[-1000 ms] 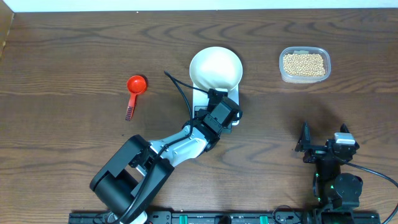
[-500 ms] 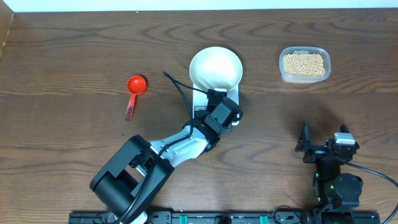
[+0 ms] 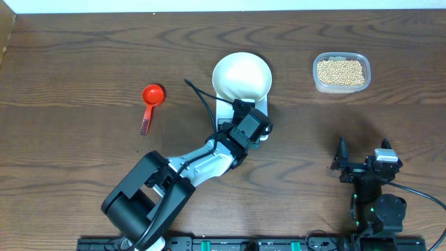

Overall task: Scoop item into bowl and weigh 50g on scale
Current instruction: 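Withdraw the left gripper from the scale toward the red scoop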

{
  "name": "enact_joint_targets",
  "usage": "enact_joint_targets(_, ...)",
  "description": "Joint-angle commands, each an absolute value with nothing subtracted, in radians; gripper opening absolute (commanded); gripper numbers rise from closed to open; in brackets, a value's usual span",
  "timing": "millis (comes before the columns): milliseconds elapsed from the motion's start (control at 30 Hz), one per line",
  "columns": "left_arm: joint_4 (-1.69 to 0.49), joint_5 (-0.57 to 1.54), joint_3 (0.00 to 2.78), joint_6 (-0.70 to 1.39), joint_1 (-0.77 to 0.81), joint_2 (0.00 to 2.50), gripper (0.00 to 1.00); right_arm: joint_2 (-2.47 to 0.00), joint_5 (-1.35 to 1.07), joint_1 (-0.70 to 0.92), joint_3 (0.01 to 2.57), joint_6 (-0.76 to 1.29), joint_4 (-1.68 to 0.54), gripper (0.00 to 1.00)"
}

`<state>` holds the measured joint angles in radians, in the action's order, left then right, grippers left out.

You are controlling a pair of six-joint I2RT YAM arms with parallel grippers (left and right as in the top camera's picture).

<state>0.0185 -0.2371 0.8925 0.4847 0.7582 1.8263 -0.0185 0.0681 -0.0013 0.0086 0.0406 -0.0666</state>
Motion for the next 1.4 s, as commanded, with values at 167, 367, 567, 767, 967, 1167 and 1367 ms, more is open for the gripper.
enact_joint_targets(167,-0.117,-0.217,0.794,0.446,0.725,1.809,0.07,-0.018,0.076,0.007,0.006,0.036,-0.067,0.99)
enact_joint_targets(367,-0.138,-0.217,0.794,0.446,0.725,1.687,0.07,-0.018,0.076,0.006,0.006,0.036,-0.067,0.99)
enact_joint_targets(567,-0.178,-0.217,0.794,0.446,0.725,1.522,0.07,-0.018,0.076,0.006,0.006,0.036,-0.067,0.99)
enact_joint_targets(767,-0.230,-0.218,0.794,0.443,0.725,1.355,0.07,-0.018,0.076,0.006,0.006,0.036,-0.067,0.99)
enact_joint_targets(967,-0.250,-0.242,0.793,0.385,0.723,1.204,0.14,-0.018,0.076,0.006,0.006,0.036,-0.067,0.99)
enact_joint_targets(1167,-0.297,-0.526,0.793,0.359,0.723,1.105,0.30,-0.018,0.076,0.007,0.006,0.036,-0.067,0.99)
enact_joint_targets(1367,-0.312,-0.705,0.793,0.359,0.723,1.098,0.57,-0.018,0.076,0.006,0.006,0.036,-0.067,0.99)
